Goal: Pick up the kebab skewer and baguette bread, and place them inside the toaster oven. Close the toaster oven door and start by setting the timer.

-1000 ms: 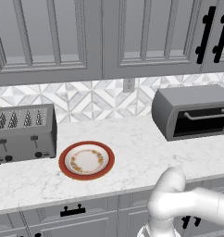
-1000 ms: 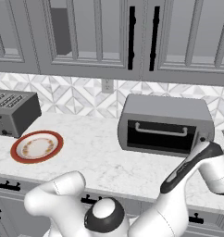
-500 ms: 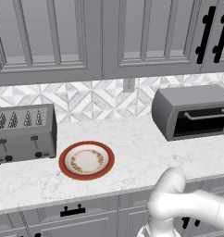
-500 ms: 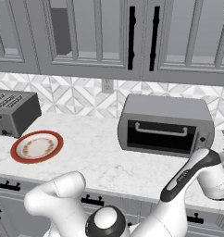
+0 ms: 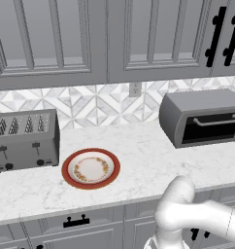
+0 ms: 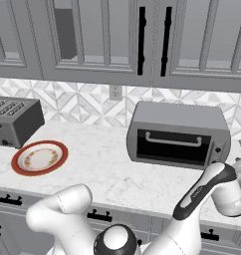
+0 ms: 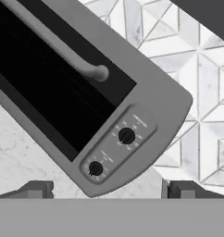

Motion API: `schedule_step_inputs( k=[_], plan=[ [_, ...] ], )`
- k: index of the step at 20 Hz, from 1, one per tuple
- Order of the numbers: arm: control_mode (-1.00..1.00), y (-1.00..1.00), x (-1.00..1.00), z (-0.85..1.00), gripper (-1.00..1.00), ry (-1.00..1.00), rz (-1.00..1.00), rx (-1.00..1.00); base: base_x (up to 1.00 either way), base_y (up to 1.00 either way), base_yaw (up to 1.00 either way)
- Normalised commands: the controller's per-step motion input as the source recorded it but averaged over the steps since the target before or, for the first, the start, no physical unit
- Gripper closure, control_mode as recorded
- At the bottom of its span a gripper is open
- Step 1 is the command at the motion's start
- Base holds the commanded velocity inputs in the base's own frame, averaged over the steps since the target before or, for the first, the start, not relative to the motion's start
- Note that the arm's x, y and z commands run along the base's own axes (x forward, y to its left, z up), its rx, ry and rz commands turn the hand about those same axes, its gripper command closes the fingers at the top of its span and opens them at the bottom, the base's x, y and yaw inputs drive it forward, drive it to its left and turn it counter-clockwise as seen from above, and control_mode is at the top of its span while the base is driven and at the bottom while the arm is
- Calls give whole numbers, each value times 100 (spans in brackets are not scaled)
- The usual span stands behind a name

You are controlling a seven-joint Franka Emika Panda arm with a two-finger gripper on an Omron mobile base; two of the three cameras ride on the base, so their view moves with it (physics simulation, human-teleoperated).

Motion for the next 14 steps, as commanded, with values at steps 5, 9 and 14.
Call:
schedule_step_inputs(
  k=[5, 9, 14],
  plan=[
    [-100, -2, 6, -14, -100, -2, 11, -10, 0, 0, 0],
    [-100, 0, 30, -18, -100, 0, 1, 0, 0, 0, 0],
    [-100, 0, 20, -1, -100, -3, 0, 2, 0, 0, 0]
  ],
)
